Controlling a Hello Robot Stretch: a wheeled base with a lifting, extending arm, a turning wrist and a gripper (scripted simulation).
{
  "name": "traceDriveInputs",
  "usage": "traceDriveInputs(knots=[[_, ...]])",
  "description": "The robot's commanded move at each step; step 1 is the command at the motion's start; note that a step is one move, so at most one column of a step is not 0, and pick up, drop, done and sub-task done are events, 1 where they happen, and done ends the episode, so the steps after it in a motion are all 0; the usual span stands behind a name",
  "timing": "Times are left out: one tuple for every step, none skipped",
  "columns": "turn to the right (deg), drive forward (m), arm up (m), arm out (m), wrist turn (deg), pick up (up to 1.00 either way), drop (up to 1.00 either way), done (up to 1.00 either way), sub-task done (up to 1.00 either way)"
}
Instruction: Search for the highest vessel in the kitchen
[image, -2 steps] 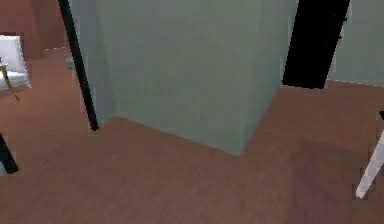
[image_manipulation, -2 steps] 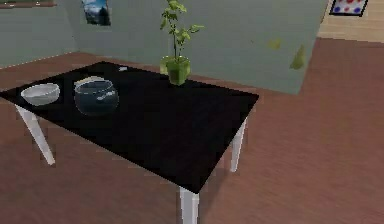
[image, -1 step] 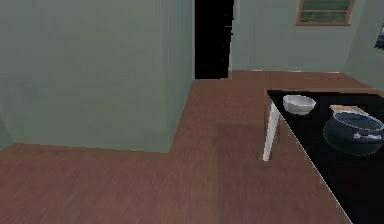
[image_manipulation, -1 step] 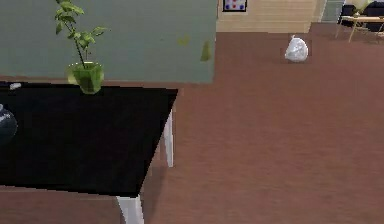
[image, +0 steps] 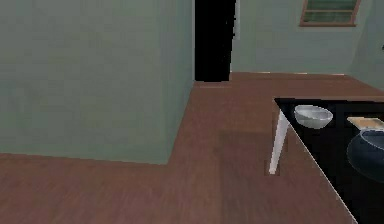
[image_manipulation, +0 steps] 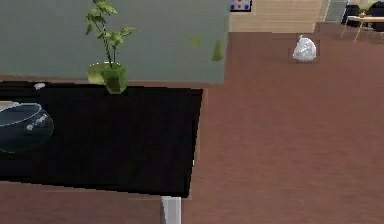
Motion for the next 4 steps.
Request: traceDriveInputs(knots=[[6.0, 0.0, 0.0, 0.0, 0.0, 0.0, 0.0, 0.0, 0.0], [0.0, 1.0, 0.0, 0.0, 0.0, 0.0, 0.0, 0.0, 0.0], [0.0, 0.2, 0.0, 0.0, 0.0, 0.0, 0.0, 0.0, 0.0], [45.0, 0.0, 0.0, 0.0, 0.0, 0.0, 0.0, 0.0, 0.0]])
